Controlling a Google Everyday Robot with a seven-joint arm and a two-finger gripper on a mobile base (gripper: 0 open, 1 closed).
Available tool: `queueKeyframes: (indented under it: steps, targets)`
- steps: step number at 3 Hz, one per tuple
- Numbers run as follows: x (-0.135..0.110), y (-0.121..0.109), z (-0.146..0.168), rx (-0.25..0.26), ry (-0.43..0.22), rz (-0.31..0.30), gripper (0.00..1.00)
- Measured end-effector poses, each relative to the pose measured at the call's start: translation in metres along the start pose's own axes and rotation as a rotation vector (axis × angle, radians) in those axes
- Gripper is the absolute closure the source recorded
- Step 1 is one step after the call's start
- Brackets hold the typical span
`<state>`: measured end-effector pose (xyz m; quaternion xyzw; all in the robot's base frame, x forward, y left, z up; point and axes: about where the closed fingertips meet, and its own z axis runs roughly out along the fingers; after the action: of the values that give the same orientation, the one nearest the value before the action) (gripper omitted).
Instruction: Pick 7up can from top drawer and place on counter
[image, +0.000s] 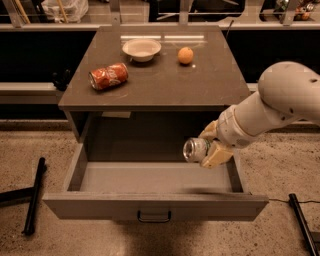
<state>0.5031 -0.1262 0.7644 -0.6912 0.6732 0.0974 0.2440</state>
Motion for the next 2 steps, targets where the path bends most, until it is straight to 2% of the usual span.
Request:
queueKeyframes:
  steps: [1, 2]
  targets:
    - [-0.003, -0.021, -0.021, 0.037, -0.003, -0.004, 1.00]
    - [-0.007, -0.062, -0.052, 0.099, 0.014, 0.016, 1.00]
